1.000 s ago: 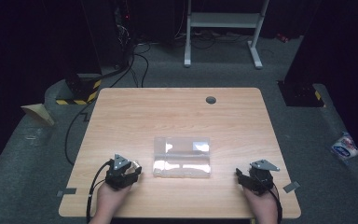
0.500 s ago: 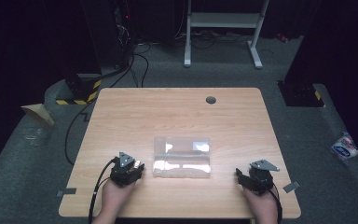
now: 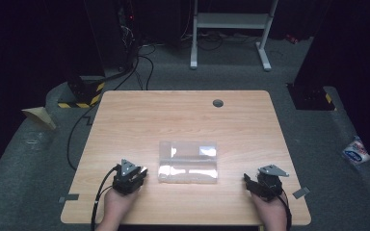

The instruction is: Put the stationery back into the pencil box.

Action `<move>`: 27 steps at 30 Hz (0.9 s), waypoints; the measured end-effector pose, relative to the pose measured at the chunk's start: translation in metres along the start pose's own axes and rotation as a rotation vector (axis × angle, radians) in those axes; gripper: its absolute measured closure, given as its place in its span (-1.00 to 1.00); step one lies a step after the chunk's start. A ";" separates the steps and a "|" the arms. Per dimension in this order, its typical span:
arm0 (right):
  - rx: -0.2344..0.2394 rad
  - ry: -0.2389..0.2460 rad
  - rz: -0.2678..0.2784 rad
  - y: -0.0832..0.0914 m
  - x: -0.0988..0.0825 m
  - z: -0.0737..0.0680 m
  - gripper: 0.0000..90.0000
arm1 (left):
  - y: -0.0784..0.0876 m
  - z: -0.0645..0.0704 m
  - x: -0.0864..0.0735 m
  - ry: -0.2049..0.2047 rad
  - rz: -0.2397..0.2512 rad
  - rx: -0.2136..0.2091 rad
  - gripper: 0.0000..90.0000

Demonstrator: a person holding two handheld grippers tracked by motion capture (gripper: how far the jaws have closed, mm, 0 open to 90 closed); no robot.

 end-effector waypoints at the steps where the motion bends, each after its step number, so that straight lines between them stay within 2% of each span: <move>1: 0.000 0.000 0.000 0.000 0.000 0.000 -0.25 | 0.000 -0.001 0.000 -0.002 0.003 -0.003 0.50; 10: 0.000 0.000 0.000 0.000 0.000 0.000 -0.25 | 0.000 0.000 -0.001 -0.016 0.013 0.005 0.50; 16: 0.000 0.001 0.000 0.000 0.000 0.000 -0.25 | 0.002 -0.002 0.001 0.006 0.030 -0.015 0.51; 21: 0.001 0.001 0.000 0.000 0.000 0.000 -0.25 | 0.004 -0.003 0.002 0.003 0.045 -0.018 0.51; 22: 0.001 0.001 0.000 0.000 0.000 0.000 -0.25 | 0.004 -0.002 0.002 0.015 0.054 -0.022 0.51; 27: 0.001 0.001 0.000 0.000 0.000 0.000 -0.25 | 0.009 0.003 0.006 -0.006 0.069 -0.025 0.51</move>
Point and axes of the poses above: each handheld gripper's, and its own axes: y roughly backward along the jaws, x roughly out of its top, z roughly to its right, the point moved 1 cm from there along -y, roughly forward along the jaws
